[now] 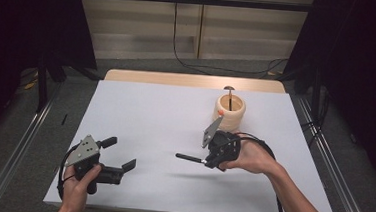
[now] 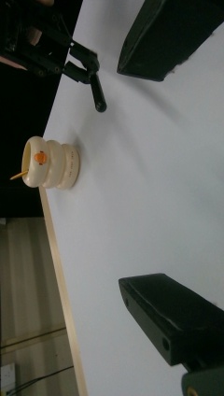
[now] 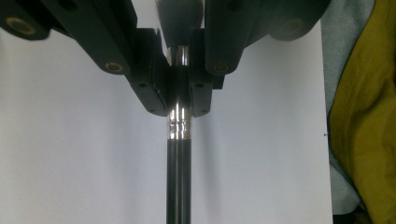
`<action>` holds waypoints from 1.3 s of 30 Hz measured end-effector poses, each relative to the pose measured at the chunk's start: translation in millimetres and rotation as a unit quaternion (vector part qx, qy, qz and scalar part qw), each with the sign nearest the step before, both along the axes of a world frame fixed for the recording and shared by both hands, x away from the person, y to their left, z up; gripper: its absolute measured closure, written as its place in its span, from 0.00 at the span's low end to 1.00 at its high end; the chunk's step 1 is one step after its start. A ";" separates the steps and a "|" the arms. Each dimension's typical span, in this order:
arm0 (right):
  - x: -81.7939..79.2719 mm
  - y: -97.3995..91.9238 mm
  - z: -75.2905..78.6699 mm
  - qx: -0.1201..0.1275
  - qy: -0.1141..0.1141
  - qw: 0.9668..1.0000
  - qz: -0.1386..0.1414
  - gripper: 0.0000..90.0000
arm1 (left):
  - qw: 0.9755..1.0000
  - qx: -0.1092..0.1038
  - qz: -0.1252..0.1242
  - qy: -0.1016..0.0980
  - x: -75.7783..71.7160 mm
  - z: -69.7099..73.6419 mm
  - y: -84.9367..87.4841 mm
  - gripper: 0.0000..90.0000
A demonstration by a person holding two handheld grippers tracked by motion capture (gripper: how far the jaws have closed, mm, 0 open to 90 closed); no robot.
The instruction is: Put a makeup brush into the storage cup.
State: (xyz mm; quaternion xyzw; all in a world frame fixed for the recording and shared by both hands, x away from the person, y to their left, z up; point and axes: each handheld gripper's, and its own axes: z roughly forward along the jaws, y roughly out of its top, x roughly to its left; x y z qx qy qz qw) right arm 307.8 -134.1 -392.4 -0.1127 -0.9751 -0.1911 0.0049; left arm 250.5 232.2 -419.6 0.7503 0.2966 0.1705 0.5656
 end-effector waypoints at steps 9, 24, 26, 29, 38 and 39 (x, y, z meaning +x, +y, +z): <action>-0.8 -0.5 -3.2 -0.001 0.009 1.000 0.000 0.86 | 1.000 -0.002 -0.023 -0.021 9.2 27.5 -8.9 0.01; 1.7 -3.5 -4.1 0.020 0.016 1.000 -0.003 0.86 | 0.996 -0.048 -0.029 -0.072 27.6 61.1 -27.9 0.01; 1.6 -3.3 -4.6 0.019 0.017 1.000 -0.001 0.86 | 0.996 -0.043 -0.037 -0.070 30.0 59.8 -32.0 0.01; 0.8 -2.5 -5.8 0.014 0.024 1.000 0.003 0.86 | 0.995 -0.047 -0.035 -0.080 32.9 59.5 -39.2 0.02; 1.8 -2.2 -5.8 0.017 0.025 1.000 -0.004 0.86 | 0.994 -0.037 -0.083 -0.064 43.7 67.4 -63.4 0.01; 2.0 -2.2 -6.4 0.019 0.023 1.000 -0.003 0.86 | 0.994 -0.033 -0.090 -0.060 44.7 65.9 -64.6 0.01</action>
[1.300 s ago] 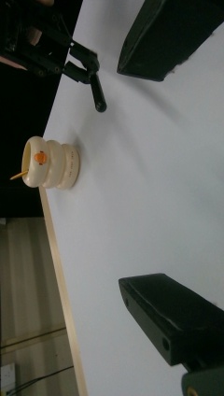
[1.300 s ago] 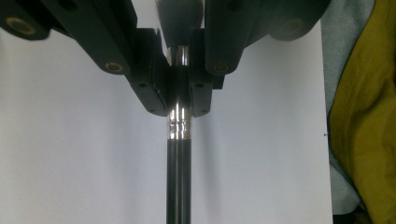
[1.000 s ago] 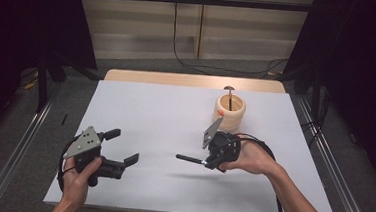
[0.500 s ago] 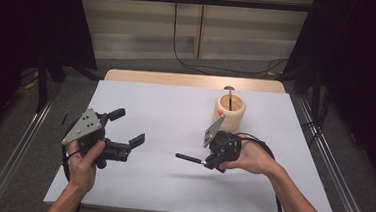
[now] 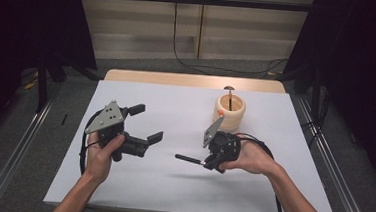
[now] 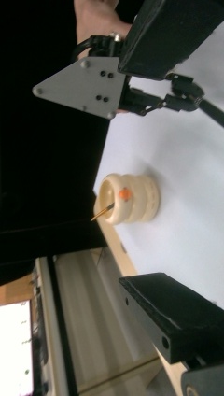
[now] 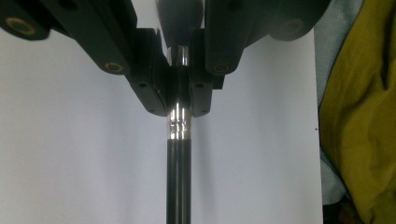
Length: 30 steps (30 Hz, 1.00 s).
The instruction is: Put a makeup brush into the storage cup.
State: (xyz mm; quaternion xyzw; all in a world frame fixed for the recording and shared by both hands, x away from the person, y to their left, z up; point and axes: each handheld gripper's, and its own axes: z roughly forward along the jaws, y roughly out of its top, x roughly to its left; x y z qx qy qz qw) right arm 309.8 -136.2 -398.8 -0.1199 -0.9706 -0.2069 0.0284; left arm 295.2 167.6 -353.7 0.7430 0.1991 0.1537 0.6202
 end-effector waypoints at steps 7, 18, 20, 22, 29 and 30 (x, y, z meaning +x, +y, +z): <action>0.5 2.5 -3.8 -0.004 0.004 1.000 0.003 0.86 | 0.999 0.035 -0.034 0.012 5.6 -3.8 -12.1 0.02; -1.0 7.7 -0.9 -0.007 0.003 1.000 0.007 0.86 | 0.988 0.121 -0.087 0.045 7.9 -13.3 -35.7 0.03; 0.0 8.6 -0.7 -0.009 0.000 1.000 0.012 0.86 | 0.983 0.145 -0.099 0.057 11.1 -12.9 -39.5 0.02; 0.7 10.0 0.4 -0.010 -0.001 1.000 0.018 0.86 | 0.980 0.158 -0.101 0.061 13.8 -12.6 -43.6 0.02; 3.3 13.1 3.0 -0.022 -0.004 0.999 0.029 0.86 | 0.969 0.204 -0.123 0.070 20.8 -16.5 -62.7 0.03; 3.6 12.9 3.0 -0.019 -0.003 0.999 0.031 0.86 | 0.966 0.214 -0.125 0.075 21.7 -18.4 -65.6 0.03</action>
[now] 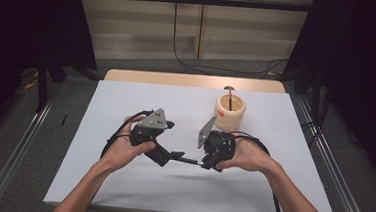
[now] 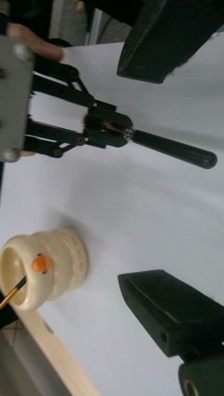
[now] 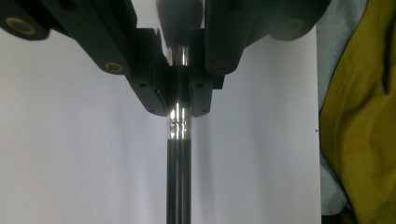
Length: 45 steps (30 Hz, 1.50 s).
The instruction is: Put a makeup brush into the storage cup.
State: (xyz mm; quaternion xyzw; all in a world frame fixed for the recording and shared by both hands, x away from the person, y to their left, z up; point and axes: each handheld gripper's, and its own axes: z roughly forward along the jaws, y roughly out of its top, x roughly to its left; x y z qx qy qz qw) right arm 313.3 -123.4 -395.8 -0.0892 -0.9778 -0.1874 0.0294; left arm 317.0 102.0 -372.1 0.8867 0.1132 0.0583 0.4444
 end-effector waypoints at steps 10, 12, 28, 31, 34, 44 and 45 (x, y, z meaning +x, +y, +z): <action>-1.2 4.8 -5.4 -0.011 0.001 1.000 0.008 0.86 | 0.996 0.083 -0.017 0.009 4.7 -8.6 -16.7 0.03; -1.0 5.2 -6.1 -0.012 0.000 1.000 0.009 0.86 | 0.996 0.088 -0.022 0.016 5.0 -10.1 -17.7 0.04; -1.2 6.2 -6.2 -0.004 0.007 1.000 0.008 0.86 | 0.983 0.159 -0.080 0.052 0.5 -29.4 -32.1 0.12; -1.3 6.4 -6.6 -0.002 0.009 1.000 0.011 0.86 | 0.981 0.167 -0.085 0.055 0.0 -29.7 -31.1 0.22; -1.8 7.6 -7.2 -0.001 0.009 1.000 0.015 0.86 | 0.979 0.175 -0.089 0.051 -0.8 -31.1 -31.0 0.30; -2.7 11.3 -9.1 -0.002 0.010 1.000 0.027 0.86 | 0.973 0.194 -0.106 0.069 -1.9 -40.5 -38.4 0.38; -3.0 10.9 -8.8 0.000 0.011 1.000 0.024 0.86 | 0.974 0.192 -0.103 0.065 -3.2 -41.1 -38.6 0.41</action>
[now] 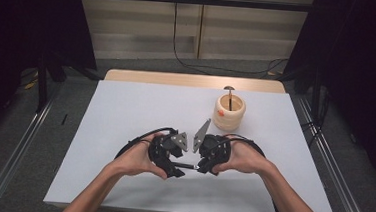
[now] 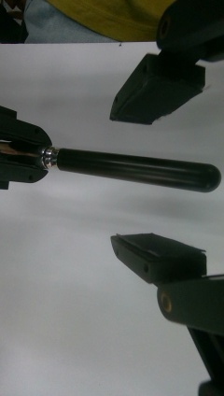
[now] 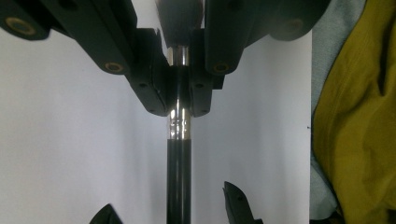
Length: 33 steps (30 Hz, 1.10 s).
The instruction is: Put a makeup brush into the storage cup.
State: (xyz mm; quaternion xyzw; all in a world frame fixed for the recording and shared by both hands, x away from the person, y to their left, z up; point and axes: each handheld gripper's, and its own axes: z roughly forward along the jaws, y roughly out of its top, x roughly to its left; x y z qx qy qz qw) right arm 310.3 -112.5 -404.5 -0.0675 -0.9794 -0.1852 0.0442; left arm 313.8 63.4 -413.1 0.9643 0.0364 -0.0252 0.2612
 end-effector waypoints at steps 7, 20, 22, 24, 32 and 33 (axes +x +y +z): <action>-0.6 -0.3 1.2 0.004 -0.002 1.000 0.002 0.86 | 1.000 -0.005 -0.006 0.023 2.5 -1.7 1.7 0.68; -1.3 1.4 2.2 0.012 -0.005 1.000 0.012 0.86 | 0.999 -0.017 -0.009 0.045 3.4 -1.4 0.1 0.85; -1.0 0.5 2.1 0.015 -0.006 1.000 0.009 0.86 | 0.999 -0.019 -0.002 0.044 3.6 -1.5 0.0 0.85; 0.1 -0.5 1.9 0.019 -0.011 1.000 0.013 0.86 | 0.999 -0.019 -0.004 0.045 3.2 -1.5 -0.7 0.86; 0.3 -2.5 0.9 0.026 -0.005 1.000 0.014 0.84 | 0.998 -0.026 -0.013 0.051 2.6 -2.5 1.0 0.88; 0.1 -2.7 1.3 0.027 -0.004 1.000 0.012 0.84 | 0.998 -0.028 -0.013 0.049 2.5 -2.2 1.5 0.88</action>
